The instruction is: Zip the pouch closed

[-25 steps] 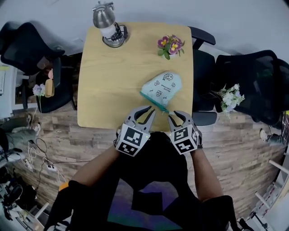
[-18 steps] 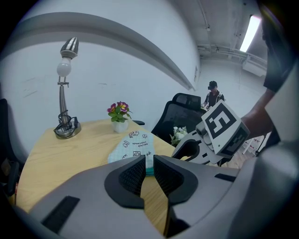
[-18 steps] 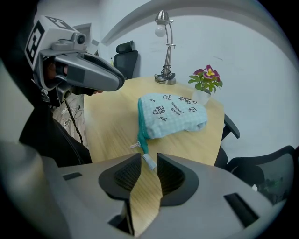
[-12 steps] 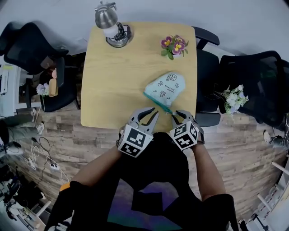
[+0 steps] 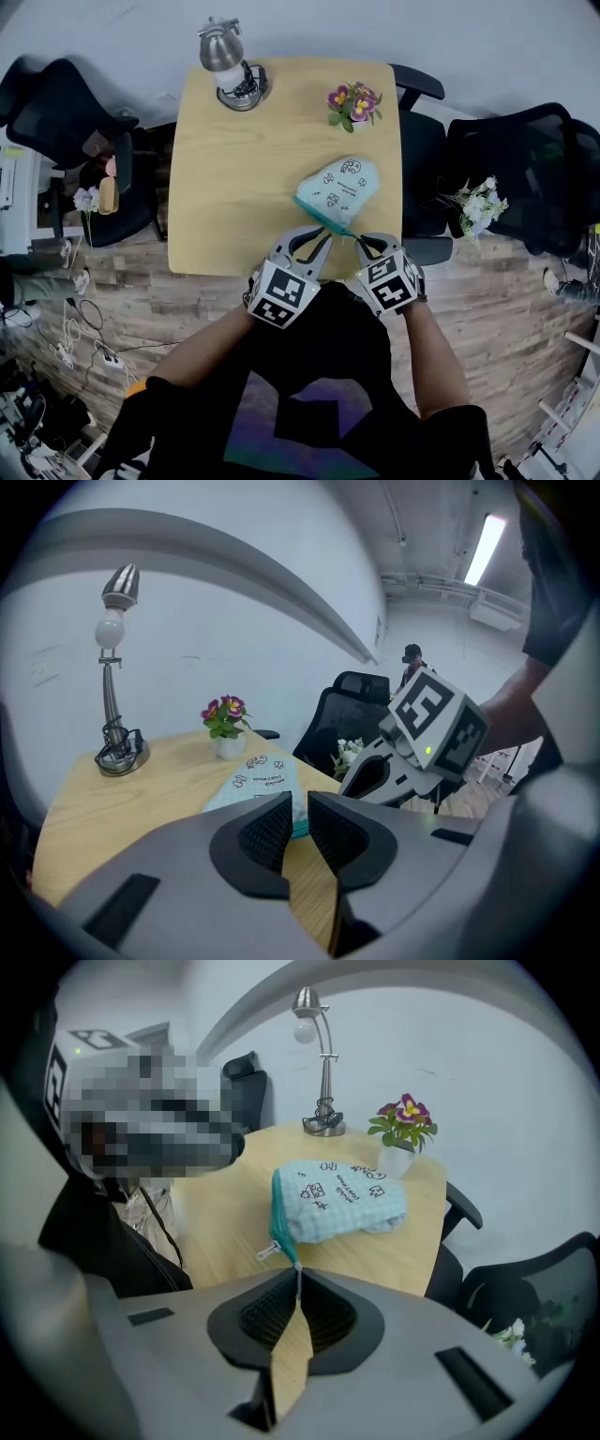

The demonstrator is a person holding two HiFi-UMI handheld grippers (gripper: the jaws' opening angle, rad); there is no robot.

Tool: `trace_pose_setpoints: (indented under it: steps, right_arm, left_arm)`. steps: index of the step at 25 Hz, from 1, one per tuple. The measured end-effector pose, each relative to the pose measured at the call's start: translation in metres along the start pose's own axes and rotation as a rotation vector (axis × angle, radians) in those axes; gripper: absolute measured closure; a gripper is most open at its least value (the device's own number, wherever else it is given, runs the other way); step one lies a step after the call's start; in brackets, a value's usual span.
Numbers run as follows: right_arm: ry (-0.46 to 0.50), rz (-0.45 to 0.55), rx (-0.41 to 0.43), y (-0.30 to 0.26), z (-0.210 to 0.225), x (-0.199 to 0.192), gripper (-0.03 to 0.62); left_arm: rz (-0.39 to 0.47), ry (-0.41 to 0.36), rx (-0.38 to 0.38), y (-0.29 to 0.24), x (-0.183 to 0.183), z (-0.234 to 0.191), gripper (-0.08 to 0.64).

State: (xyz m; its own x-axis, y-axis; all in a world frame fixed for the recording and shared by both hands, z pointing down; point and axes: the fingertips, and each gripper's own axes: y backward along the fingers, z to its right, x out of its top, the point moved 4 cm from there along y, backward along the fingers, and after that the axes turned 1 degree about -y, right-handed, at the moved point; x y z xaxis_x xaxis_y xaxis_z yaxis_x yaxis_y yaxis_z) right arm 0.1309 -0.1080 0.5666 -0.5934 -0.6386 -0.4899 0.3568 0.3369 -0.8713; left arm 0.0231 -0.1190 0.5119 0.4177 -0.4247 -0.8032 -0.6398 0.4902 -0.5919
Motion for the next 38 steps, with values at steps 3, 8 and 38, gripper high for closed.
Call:
trace_pose_setpoints:
  steps: [3, 8, 38]
  right_arm:
    - [-0.088, 0.054, 0.02, 0.019, 0.001, 0.014, 0.561]
    - [-0.17, 0.13, 0.032, 0.045, 0.005, 0.041, 0.563]
    - [-0.292, 0.222, 0.002, 0.082, 0.002, 0.055, 0.568]
  left_arm:
    - [0.022, -0.006, -0.016, 0.002, 0.007, 0.003, 0.505]
    - [0.044, -0.026, -0.045, 0.006, 0.015, 0.002, 0.502]
    - [-0.012, -0.098, -0.017, -0.006, 0.029, -0.019, 0.551]
